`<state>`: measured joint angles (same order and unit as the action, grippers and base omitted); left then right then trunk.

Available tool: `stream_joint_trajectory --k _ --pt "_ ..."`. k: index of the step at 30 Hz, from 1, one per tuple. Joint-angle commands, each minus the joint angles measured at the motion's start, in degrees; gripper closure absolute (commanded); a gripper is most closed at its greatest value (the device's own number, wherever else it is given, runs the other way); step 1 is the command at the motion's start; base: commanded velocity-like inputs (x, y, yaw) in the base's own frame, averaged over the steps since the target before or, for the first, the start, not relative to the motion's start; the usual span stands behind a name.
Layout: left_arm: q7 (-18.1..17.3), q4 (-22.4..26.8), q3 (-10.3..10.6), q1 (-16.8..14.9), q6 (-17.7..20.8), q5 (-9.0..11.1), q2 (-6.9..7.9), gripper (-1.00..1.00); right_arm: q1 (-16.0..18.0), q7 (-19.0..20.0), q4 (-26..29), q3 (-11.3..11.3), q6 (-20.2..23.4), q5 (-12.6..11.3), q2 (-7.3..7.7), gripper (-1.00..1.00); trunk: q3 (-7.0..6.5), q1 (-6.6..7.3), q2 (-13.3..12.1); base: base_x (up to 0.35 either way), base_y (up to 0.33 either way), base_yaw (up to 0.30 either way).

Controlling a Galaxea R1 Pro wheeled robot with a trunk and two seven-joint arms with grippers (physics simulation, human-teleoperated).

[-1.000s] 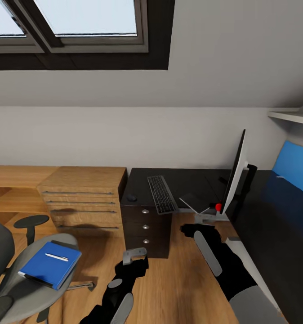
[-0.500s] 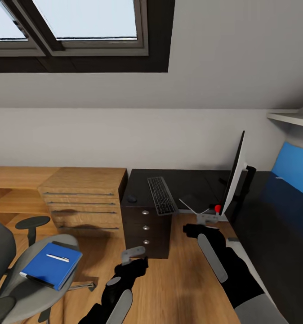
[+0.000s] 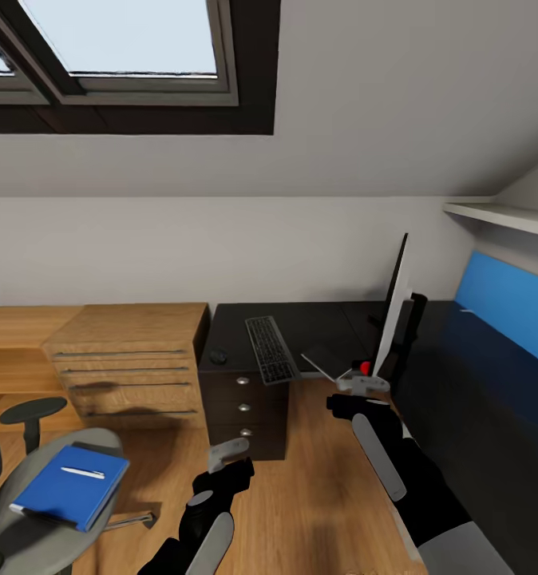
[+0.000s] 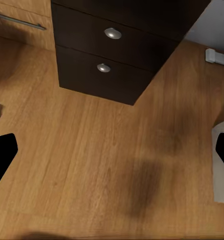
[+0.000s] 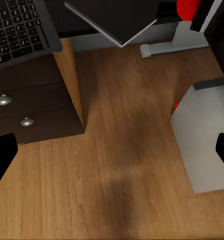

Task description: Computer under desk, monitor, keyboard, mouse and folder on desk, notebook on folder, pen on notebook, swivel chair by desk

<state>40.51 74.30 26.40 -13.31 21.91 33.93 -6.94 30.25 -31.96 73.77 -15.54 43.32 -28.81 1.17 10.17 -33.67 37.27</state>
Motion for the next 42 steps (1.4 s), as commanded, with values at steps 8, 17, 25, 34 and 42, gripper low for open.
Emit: stream_joint_trajectory --k 8,17,25,34,42 --pt "0.5 -2.2 0.4 0.0 0.2 0.3 -0.09 -1.00 0.1 -0.7 0.6 -0.1 -0.6 -0.5 0.09 -1.00 -1.34 1.74 -3.1 0.000 0.000 -0.144" --pt "0.4 -4.3 0.5 0.0 0.3 0.0 -0.16 -1.00 -0.4 -4.6 4.0 -0.1 -1.6 -0.2 0.65 -1.00 -2.78 3.50 -6.3 0.000 0.000 -0.012" --pt "0.3 -4.2 0.5 0.0 0.2 -0.2 -0.01 -1.00 -0.4 -4.5 4.1 -0.2 -1.7 -0.2 3.25 -1.00 -2.78 3.50 -6.3 0.000 0.000 0.000" --pt "0.4 -4.1 0.3 0.0 0.0 -0.2 -0.01 -1.00 -0.4 -3.5 3.9 -0.2 -4.4 -0.2 6.39 -1.00 -2.78 3.50 -6.3 0.000 0.000 0.000" --pt "0.4 -4.1 0.4 0.0 -0.1 -0.2 -0.01 -1.00 -0.4 -0.3 3.3 0.9 -6.4 -0.3 10.02 -1.00 -2.78 3.50 -6.3 0.011 -0.070 0.000"
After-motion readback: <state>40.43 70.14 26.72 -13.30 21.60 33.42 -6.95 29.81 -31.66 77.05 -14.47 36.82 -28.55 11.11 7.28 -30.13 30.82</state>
